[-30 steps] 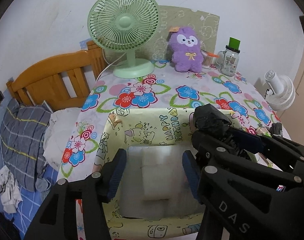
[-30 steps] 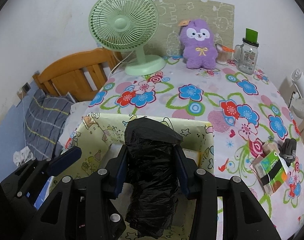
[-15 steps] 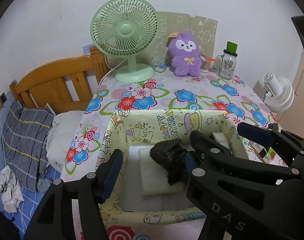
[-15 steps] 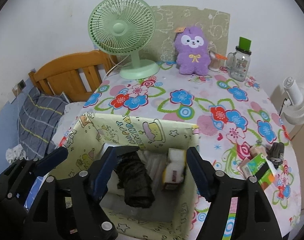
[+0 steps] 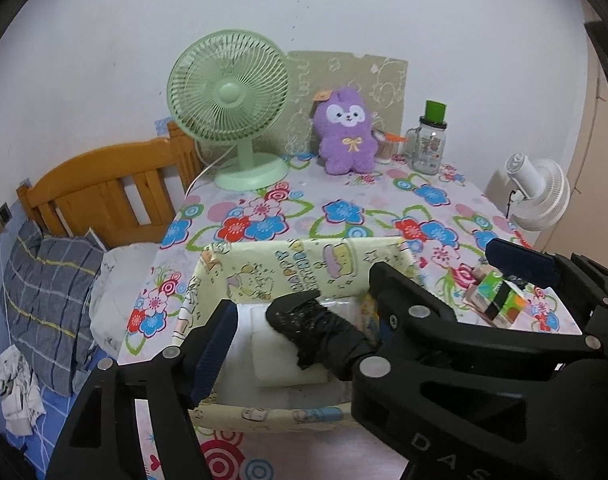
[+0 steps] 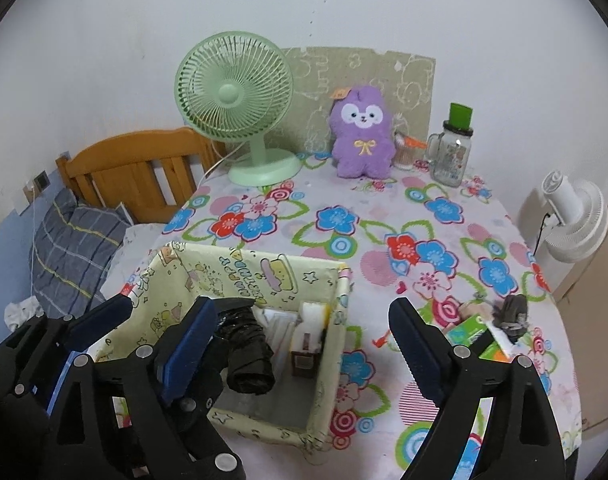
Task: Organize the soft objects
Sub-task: 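Move both tools away from the box toward the green tissue pack and grey sock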
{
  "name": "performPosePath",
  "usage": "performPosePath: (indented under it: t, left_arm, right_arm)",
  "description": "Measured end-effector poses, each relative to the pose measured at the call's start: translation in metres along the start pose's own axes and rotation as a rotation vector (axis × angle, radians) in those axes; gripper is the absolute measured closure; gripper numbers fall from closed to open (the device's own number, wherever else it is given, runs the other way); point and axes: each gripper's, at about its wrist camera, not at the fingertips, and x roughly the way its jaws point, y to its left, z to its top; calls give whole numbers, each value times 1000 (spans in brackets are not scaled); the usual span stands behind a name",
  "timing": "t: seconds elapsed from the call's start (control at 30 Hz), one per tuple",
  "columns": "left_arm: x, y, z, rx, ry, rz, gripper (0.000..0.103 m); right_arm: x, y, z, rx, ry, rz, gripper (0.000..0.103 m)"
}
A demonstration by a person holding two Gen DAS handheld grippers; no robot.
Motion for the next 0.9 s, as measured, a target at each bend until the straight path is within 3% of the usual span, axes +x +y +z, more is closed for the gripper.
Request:
performPosePath:
  t: [0.9]
  left_arm:
    - [-57, -67, -4, 57, -115, -40, 19]
  right_arm:
    - [-82, -53, -18, 41, -117, -67, 8]
